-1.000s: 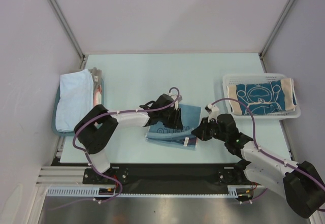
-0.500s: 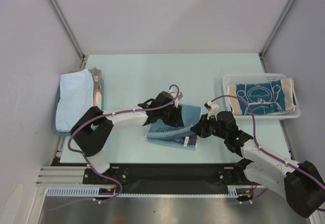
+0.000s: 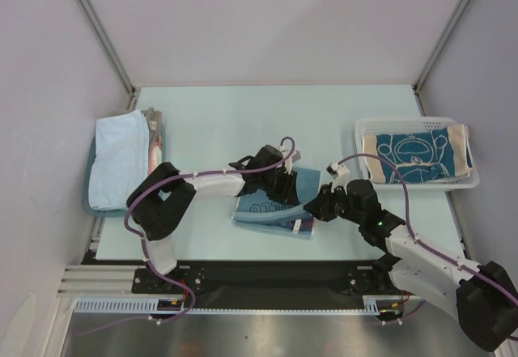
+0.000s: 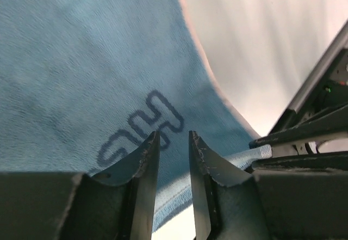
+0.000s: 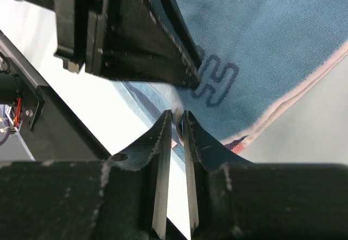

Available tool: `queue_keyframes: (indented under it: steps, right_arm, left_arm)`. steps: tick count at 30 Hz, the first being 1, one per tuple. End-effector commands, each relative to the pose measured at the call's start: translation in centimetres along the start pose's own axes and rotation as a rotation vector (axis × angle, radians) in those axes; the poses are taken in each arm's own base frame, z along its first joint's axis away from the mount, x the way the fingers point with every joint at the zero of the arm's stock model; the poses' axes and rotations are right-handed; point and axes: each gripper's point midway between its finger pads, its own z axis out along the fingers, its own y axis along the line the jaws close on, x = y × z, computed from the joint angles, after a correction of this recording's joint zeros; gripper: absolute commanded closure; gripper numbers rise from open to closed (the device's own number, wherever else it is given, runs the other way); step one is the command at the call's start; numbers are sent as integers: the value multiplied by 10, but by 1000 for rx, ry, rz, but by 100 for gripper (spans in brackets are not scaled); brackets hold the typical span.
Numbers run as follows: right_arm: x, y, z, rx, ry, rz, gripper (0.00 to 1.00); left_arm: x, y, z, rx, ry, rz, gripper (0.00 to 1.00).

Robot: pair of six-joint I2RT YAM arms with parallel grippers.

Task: Fold and stack the towels
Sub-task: Fold the towel

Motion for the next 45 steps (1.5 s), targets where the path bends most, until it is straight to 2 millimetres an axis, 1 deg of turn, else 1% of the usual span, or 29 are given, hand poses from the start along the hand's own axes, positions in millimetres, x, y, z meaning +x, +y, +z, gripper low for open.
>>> queue_keyframes:
  steps: [1, 6, 11, 15, 16, 18, 19, 21, 22, 23, 24, 25, 26, 28, 29, 30, 31, 32, 33, 34, 35, 37, 39, 40, 41, 42, 43, 44, 45]
  right_arm:
    - [-8, 3, -3, -7, -40, -20, 80]
    - [-8, 4, -4, -7, -36, -19, 80]
    - [-8, 1, -8, 17, -40, -10, 79]
    - [-13, -4, -10, 67, -46, 14, 76]
    - [-12, -9, -10, 93, -41, 27, 73]
    - [-18, -10, -11, 118, -51, 37, 71]
    - [-14, -16, -12, 151, -30, 54, 71]
    - [-19, -19, -12, 183, -36, 68, 70]
    - [-20, -26, -13, 223, -36, 89, 69]
    - [-21, -28, -13, 240, -36, 98, 68]
    - [-28, -29, -13, 250, -48, 106, 68]
    - [-31, -35, -13, 281, -57, 114, 68]
    - [-33, -40, -12, 311, -55, 138, 67]
    - [-49, -49, -11, 361, -77, 163, 64]
    - [-50, -61, -8, 417, -68, 171, 64]
    - [-52, -67, -7, 449, -65, 177, 62]
    - [-67, -71, -7, 482, -99, 175, 61]
    - [-71, -78, -6, 502, -100, 184, 60]
    - [-70, -84, 0, 517, -84, 190, 59]
    - [-77, -87, 2, 527, -95, 191, 59]
    - [-81, -94, 3, 548, -100, 199, 58]
    - [-78, -106, 13, 566, -77, 218, 58]
    - [-87, -114, 20, 565, -95, 229, 58]
    - [-82, -120, 26, 570, -70, 241, 58]
    - [-87, -121, 31, 566, -74, 242, 59]
    - [-89, -123, 35, 564, -73, 243, 59]
    - [-84, -128, 40, 576, -52, 250, 58]
    - [-90, -129, 43, 572, -59, 251, 59]
    - [-90, -130, 46, 568, -54, 253, 58]
  left_arm:
    - [9, -21, -4, 101, 17, 46, 67]
    - [22, -27, -4, 119, 40, 59, 68]
    - [30, -34, -12, 131, 39, 57, 68]
    - [31, -39, -18, 106, 20, 81, 69]
    - [37, -38, -19, 91, 26, 85, 68]
    - [36, -37, -23, 60, 2, 87, 69]
    - [42, -32, -23, 36, 6, 76, 69]
    - [43, -31, -27, 4, -18, 82, 69]
    - [49, -26, -28, -17, -16, 72, 69]
    - [49, -22, -30, -36, -28, 69, 69]
    - [44, -18, -34, -67, -63, 68, 69]
    - [45, -10, -37, -108, -74, 49, 69]
    - [40, -2, -40, -149, -94, 40, 69]
    - [17, 19, -53, -256, -179, 4, 68]
    - [7, 27, -59, -290, -211, -15, 67]
    - [-3, 33, -66, -308, -235, -32, 66]
    - [-22, 40, -75, -348, -294, -39, 65]
    - [-39, 56, -87, -394, -344, -69, 63]
    - [-50, 64, -96, -425, -376, -81, 59]
    - [-64, 68, -104, -442, -411, -79, 59]
    - [-76, 86, -112, -476, -436, -102, 58]
    - [-93, 107, -124, -517, -449, -126, 56]
    - [-95, 127, -121, -556, -425, -140, 56]
    - [-103, 137, -126, -562, -437, -139, 56]
    - [-104, 136, -120, -517, -418, -135, 56]
    - [-102, 145, -114, -521, -394, -141, 56]
    - [-108, 149, -116, -522, -393, -132, 56]
    - [-107, 147, -109, -484, -367, -124, 55]
    - [-101, 154, -102, -488, -329, -128, 55]
